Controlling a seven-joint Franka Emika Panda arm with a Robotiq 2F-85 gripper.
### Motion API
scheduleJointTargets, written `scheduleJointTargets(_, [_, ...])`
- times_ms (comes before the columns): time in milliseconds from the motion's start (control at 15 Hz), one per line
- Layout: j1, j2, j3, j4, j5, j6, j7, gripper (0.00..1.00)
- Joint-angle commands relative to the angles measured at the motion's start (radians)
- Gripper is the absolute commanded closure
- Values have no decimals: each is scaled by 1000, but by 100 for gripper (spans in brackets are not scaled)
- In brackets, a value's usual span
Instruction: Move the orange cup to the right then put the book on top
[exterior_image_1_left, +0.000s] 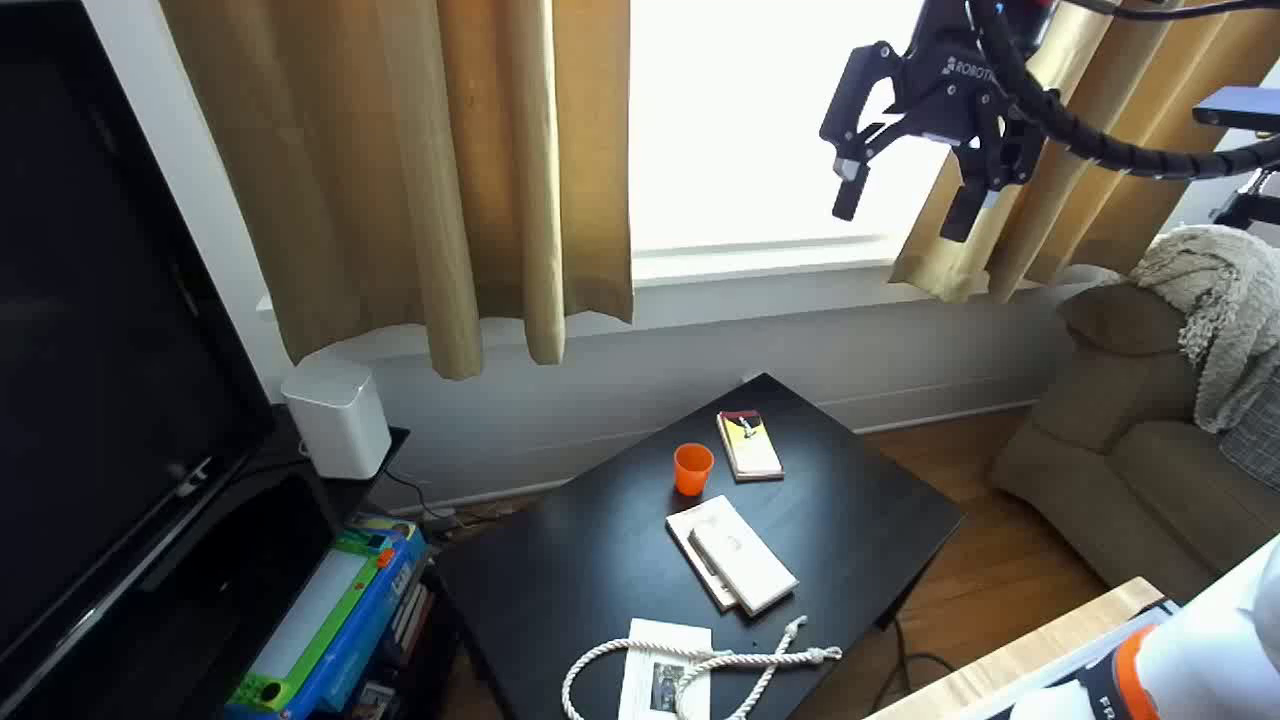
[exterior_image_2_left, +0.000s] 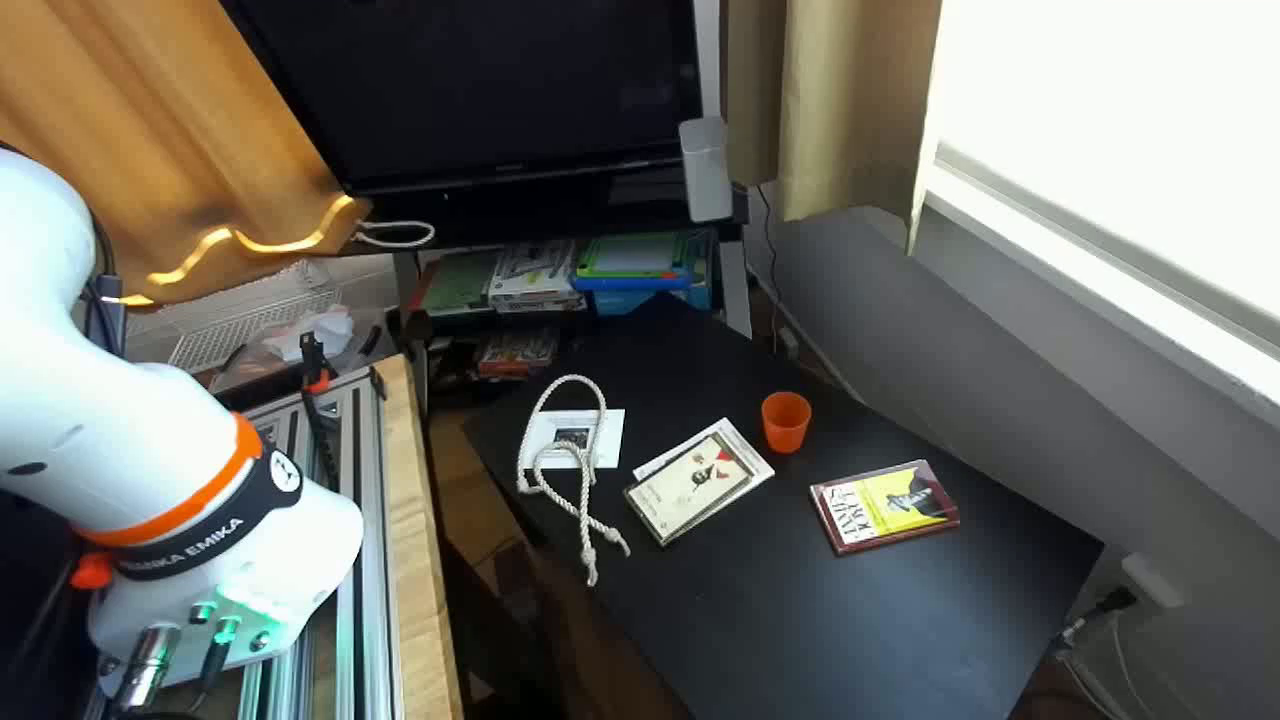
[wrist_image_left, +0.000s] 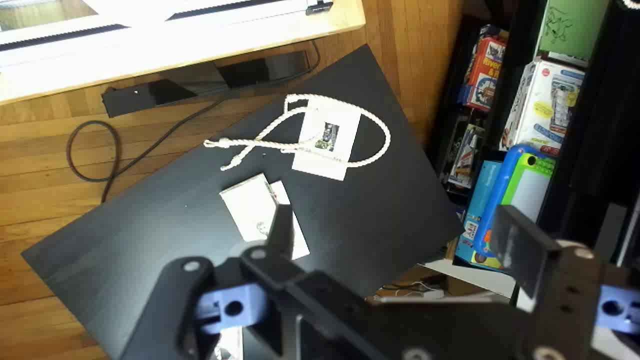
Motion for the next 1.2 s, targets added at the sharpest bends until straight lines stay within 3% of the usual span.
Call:
scheduleJointTargets(0, [-26,-1,17,4,10,-7,-12,0])
scheduleJointTargets(333, [-26,-1,17,4,10,-7,-12,0])
scheduleJointTargets(533, [-73,47,38,-3,-57,94,6,0])
scheduleJointTargets(733, [-111,115,55,-16,-166,255,-11,0])
scheduleJointTargets(933, [-99,227,35,-36,-239,444,-95,0])
scheduleJointTargets(1133, [-68,348,9,-77,-214,710,-173,0])
